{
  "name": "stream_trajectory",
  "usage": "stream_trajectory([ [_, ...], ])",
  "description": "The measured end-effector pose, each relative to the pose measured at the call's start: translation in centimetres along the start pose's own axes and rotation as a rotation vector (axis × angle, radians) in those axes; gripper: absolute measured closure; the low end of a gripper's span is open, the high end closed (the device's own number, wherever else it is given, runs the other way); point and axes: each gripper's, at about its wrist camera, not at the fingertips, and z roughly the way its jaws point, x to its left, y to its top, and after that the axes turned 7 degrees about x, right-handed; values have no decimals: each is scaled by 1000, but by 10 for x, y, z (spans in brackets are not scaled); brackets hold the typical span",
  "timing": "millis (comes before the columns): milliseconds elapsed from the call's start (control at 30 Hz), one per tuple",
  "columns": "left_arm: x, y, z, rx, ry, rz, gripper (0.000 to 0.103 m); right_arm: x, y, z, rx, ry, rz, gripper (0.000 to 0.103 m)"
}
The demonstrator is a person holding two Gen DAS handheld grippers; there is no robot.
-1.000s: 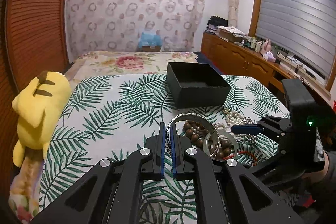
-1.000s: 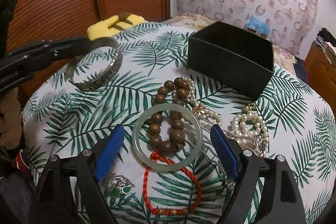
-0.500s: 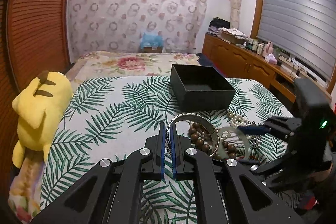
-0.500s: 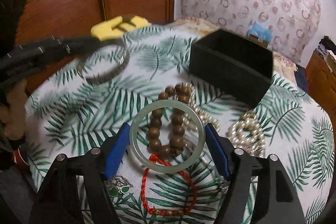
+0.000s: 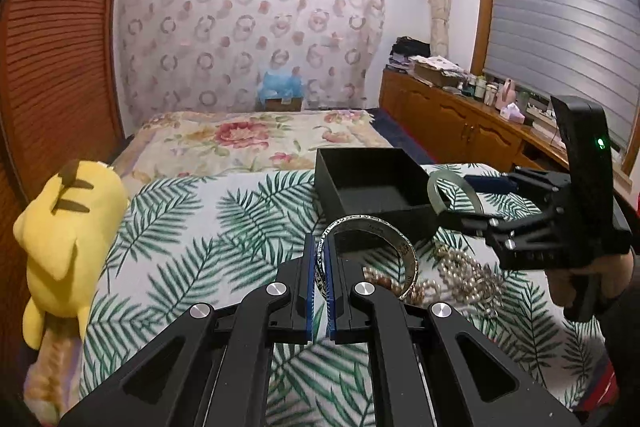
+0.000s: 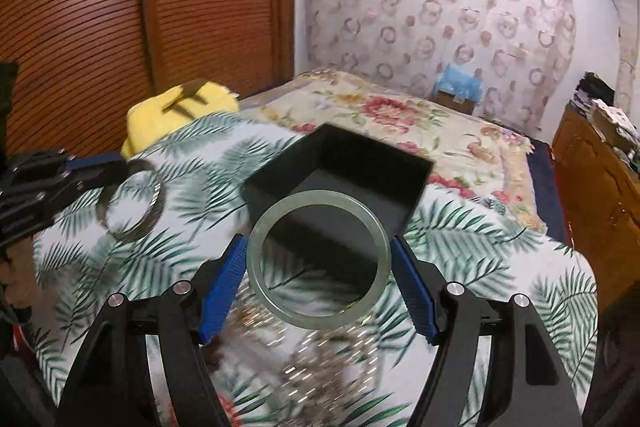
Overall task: Organize jewelry
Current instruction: 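Grasp the pale jade bangle with the right gripper and lift it, then lower the silver bangle into the box with the left while the right carries the jade bangle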
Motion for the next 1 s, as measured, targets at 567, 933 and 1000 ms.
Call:
stream_trajectory([
  [567,-27,63,90,76,-44,29,99,-38,17,0,-33,-17,67,28],
  [933,-29,77,115,94,-67,16,93,-47,21,9,-26,-3,70,28],
  [1000,-23,76,108,86,-55,9,93,-45,24,13,-27,2,65,28],
])
